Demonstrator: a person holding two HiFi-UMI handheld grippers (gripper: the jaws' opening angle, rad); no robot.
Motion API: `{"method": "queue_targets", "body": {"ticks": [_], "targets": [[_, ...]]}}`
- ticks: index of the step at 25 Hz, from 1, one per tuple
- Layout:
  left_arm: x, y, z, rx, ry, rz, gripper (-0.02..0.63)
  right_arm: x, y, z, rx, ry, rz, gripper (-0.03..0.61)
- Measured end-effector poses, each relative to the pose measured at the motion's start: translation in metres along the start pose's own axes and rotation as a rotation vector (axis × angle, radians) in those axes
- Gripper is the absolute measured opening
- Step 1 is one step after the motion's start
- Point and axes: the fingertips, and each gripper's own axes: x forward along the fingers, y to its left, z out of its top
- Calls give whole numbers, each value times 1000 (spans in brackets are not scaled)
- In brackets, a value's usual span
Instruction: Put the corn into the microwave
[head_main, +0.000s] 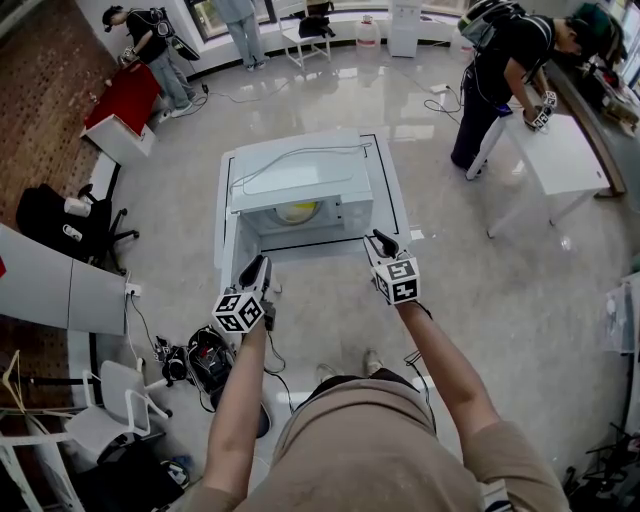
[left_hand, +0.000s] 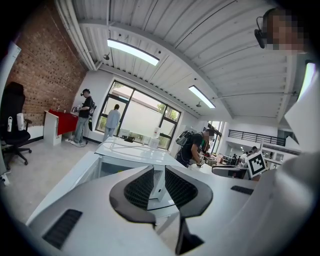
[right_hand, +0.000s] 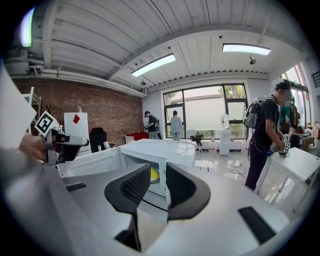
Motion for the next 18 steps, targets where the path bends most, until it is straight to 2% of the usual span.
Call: {"method": "queue_targets", "body": {"ticks": [12, 18], "targets": [[-8, 0, -4, -55, -12, 0, 58, -3, 12, 4, 2, -5, 19, 94], [-8, -4, -5, -58, -13, -9, 58, -4, 15, 8, 5, -22, 26, 89]]}}
